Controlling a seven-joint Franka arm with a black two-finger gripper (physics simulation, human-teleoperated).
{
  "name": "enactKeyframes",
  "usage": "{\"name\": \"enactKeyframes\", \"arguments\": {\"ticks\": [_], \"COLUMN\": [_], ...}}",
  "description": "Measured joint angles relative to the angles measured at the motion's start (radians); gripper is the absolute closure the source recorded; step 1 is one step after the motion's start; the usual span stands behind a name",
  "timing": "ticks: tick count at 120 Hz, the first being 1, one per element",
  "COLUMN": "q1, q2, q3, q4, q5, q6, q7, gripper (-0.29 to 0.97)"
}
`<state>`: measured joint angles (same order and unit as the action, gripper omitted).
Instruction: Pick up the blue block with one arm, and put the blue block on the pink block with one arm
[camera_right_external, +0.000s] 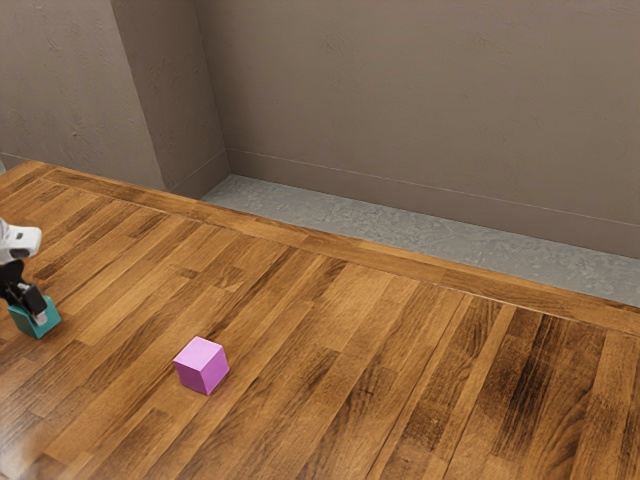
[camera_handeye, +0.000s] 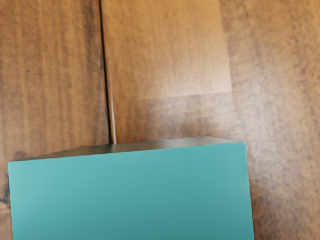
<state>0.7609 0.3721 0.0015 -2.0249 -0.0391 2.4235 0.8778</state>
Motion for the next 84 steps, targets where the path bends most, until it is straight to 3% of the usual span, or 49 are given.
{"name": "enactKeyframes", "arguments": {"ticks": [84], "q1": [0.014], "q2": [0.038], "q3": [-0.008], "q4": [0.035], "q5": [-0.03], "q6": [0.012], "q7": [0.048], "gripper": [0.05]}}
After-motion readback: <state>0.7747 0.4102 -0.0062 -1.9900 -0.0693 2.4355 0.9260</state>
